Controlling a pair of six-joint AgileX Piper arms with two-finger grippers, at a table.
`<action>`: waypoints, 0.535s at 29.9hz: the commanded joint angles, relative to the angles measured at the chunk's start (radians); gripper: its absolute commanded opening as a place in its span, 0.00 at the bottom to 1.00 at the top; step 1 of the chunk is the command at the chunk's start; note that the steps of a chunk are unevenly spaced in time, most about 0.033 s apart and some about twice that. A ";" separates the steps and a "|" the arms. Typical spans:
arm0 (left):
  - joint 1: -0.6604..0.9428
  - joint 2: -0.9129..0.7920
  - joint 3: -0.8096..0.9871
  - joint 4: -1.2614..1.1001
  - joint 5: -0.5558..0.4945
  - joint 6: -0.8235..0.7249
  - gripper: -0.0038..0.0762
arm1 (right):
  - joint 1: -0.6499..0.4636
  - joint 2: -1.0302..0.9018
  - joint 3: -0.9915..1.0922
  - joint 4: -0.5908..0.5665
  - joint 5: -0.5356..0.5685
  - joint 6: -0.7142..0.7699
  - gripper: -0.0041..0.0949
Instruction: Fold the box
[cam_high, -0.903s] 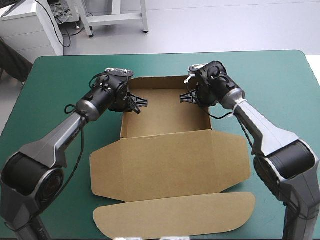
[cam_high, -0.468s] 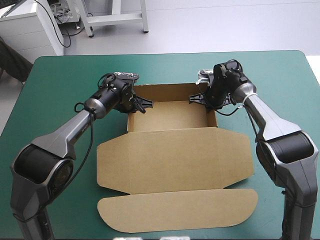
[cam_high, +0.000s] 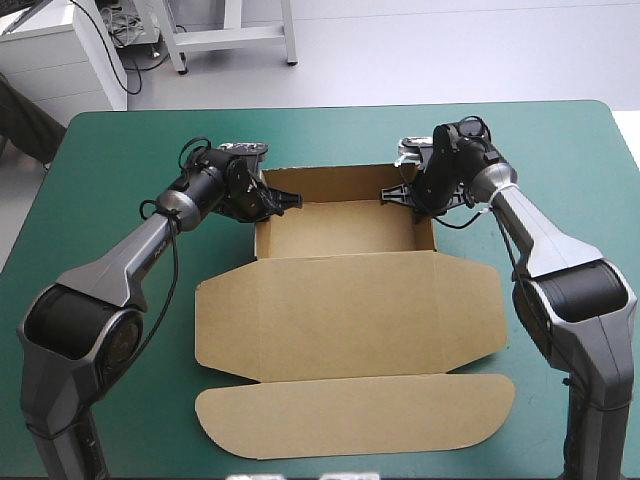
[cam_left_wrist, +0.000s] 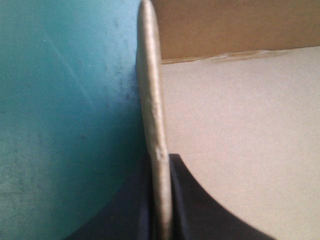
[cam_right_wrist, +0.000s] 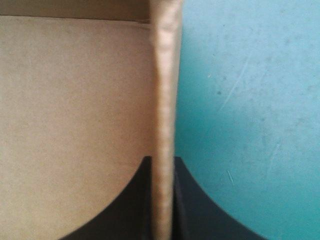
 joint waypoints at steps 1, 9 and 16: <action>-0.004 -0.004 -0.011 -0.044 -0.042 0.044 0.04 | -0.007 -0.024 -0.023 0.034 -0.092 -0.034 0.03; -0.004 -0.006 -0.011 -0.096 0.031 0.172 0.13 | -0.010 -0.024 -0.097 0.040 0.059 -0.157 0.24; -0.002 -0.006 -0.083 -0.093 0.140 0.177 0.47 | -0.010 -0.035 -0.198 0.019 0.105 -0.157 0.48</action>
